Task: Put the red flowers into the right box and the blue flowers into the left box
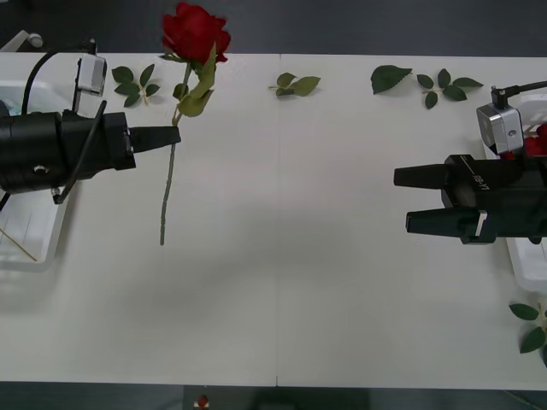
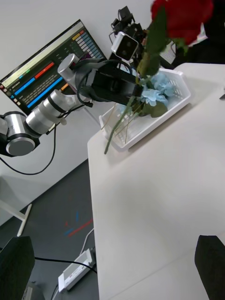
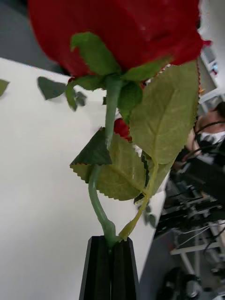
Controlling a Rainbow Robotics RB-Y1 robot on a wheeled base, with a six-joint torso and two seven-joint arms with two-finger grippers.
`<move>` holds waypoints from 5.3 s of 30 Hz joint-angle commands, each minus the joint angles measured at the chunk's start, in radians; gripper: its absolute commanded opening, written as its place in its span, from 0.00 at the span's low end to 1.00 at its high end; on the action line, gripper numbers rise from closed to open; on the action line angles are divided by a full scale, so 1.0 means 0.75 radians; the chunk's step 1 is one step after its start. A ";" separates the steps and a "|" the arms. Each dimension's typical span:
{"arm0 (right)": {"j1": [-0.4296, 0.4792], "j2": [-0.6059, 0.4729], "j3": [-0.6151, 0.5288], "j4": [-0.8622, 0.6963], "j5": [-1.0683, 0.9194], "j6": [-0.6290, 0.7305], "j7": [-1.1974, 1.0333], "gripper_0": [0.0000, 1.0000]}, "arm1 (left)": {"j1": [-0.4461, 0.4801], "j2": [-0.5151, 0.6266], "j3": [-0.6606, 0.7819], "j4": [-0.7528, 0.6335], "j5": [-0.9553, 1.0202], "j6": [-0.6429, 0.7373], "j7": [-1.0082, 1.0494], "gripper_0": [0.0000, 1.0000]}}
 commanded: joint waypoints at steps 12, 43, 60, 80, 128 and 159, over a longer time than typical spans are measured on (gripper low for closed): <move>-0.031 -0.084 0.219 -0.001 -0.226 -0.131 0.014 1.00 | 0.084 -0.224 -0.275 -0.042 0.485 -0.305 -0.523 0.00; -0.131 0.120 0.491 -0.031 -0.087 -0.562 0.061 1.00 | 0.068 -0.594 -0.467 -0.040 0.051 -0.565 -0.589 0.00; -0.147 0.123 0.521 -0.031 -0.087 -0.603 0.081 0.00 | 0.066 -0.588 -0.465 -0.042 0.053 -0.569 -0.558 0.00; -0.145 0.127 0.521 -0.031 -0.089 -0.603 0.097 0.00 | 0.068 -0.363 -0.463 -0.046 0.287 -0.517 -0.558 1.00; -0.206 -0.904 0.206 0.670 0.524 -0.096 -0.835 0.00 | 0.201 0.917 -0.453 -0.314 0.820 -0.380 -0.712 1.00; -0.208 -0.822 0.200 0.858 0.839 -0.061 -1.044 1.00 | 0.231 0.895 -0.457 -0.318 0.818 -0.380 -0.722 1.00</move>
